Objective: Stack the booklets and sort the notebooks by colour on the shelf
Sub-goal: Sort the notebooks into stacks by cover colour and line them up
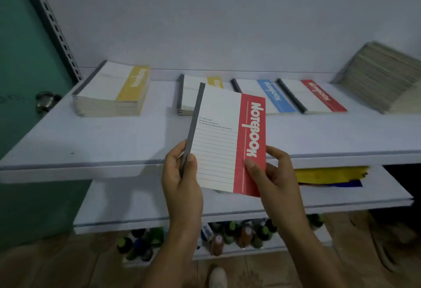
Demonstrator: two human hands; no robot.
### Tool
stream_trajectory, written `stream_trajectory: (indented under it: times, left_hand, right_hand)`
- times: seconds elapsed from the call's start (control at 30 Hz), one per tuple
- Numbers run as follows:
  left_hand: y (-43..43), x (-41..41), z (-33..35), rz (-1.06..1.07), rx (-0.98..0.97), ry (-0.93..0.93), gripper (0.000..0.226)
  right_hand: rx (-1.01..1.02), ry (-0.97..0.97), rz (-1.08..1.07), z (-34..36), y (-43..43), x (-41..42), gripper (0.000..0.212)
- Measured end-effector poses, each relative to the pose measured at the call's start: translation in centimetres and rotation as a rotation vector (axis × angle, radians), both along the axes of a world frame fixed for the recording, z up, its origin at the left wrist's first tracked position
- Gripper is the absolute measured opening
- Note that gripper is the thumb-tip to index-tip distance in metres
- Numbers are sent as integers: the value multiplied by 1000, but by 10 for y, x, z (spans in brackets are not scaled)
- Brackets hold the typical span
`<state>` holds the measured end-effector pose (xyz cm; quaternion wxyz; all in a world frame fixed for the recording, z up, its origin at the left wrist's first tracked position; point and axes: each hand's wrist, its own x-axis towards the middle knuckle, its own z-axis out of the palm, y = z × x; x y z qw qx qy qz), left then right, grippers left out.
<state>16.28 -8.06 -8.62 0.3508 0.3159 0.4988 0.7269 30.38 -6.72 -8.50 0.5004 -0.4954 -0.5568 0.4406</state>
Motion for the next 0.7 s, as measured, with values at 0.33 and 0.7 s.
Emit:
stream_trajectory:
  times: [0.33, 0.7]
  left_hand:
    - [-10, 83, -8, -228, 1, 90, 28]
    - [111, 196, 8, -363, -48, 506, 29]
  right_hand:
    - [42, -108, -160, -4, -35, 88, 59]
    - [104, -281, -314, -6, 87, 212, 56]
